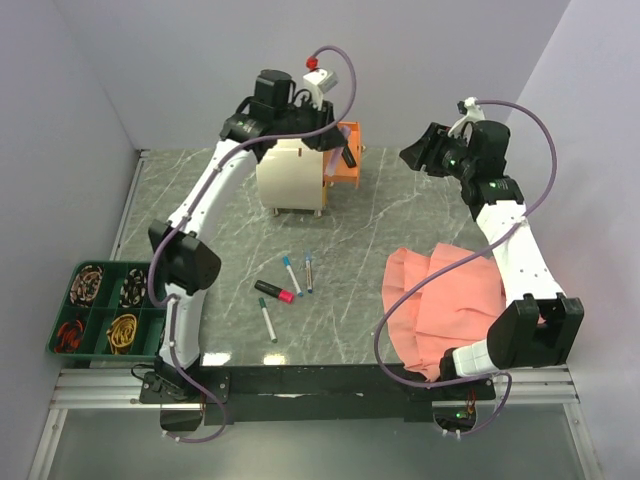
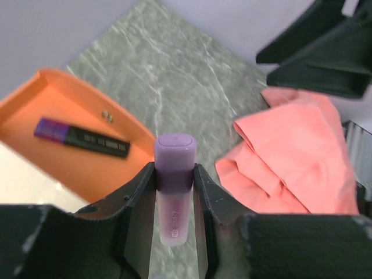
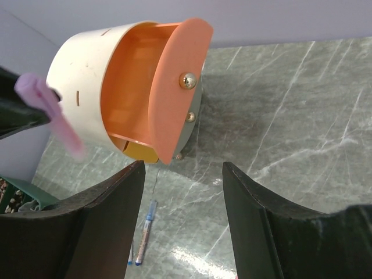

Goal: Sort the stationery into containers
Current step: Place the pen in the drawer.

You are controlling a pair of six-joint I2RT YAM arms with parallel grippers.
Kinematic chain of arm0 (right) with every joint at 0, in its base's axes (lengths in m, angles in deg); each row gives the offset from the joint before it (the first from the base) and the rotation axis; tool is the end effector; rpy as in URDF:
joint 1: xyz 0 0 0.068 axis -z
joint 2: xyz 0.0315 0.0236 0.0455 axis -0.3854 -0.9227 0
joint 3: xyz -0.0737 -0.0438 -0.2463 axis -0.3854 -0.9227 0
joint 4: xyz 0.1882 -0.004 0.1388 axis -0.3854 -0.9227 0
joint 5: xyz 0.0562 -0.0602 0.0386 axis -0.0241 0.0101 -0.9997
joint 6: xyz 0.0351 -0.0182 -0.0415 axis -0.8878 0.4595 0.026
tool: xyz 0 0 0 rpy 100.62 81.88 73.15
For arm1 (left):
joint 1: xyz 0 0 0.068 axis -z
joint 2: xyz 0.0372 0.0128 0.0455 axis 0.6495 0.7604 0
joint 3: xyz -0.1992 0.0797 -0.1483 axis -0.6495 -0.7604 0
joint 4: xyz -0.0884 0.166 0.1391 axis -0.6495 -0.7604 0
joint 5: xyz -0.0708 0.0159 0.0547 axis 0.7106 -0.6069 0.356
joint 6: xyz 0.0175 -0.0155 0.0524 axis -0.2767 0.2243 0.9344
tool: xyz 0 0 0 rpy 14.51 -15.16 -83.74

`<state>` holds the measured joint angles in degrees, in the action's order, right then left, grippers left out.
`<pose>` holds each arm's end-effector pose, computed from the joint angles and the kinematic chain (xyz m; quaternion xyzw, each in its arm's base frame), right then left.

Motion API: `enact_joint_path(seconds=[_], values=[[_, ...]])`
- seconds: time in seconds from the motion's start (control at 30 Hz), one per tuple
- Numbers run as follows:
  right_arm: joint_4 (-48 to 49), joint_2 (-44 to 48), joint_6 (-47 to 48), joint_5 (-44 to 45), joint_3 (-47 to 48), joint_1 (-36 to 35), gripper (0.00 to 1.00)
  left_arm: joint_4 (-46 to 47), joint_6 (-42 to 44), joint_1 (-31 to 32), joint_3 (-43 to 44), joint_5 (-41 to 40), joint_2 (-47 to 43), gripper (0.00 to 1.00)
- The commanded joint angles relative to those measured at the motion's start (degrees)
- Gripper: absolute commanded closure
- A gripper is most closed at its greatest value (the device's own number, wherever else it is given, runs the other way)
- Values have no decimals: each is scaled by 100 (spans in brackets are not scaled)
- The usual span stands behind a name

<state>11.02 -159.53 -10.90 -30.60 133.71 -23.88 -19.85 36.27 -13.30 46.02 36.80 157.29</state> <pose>0.3056 0.0243 0.3798 -0.0122 0.7912 0.2792 0.5439 0.3827 -0.2244 0.4046 0.3284 0.7279 -0.4029 0.4472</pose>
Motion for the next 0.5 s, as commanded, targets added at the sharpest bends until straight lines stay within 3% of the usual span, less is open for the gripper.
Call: enact_joint_path(seconds=[0.0, 0.47], values=[[301, 233, 28, 77, -109, 86, 36, 698, 73, 198, 786, -471, 267, 95], [354, 162, 11, 69, -250, 262, 36, 997, 12, 163, 945, -1587, 987, 97]])
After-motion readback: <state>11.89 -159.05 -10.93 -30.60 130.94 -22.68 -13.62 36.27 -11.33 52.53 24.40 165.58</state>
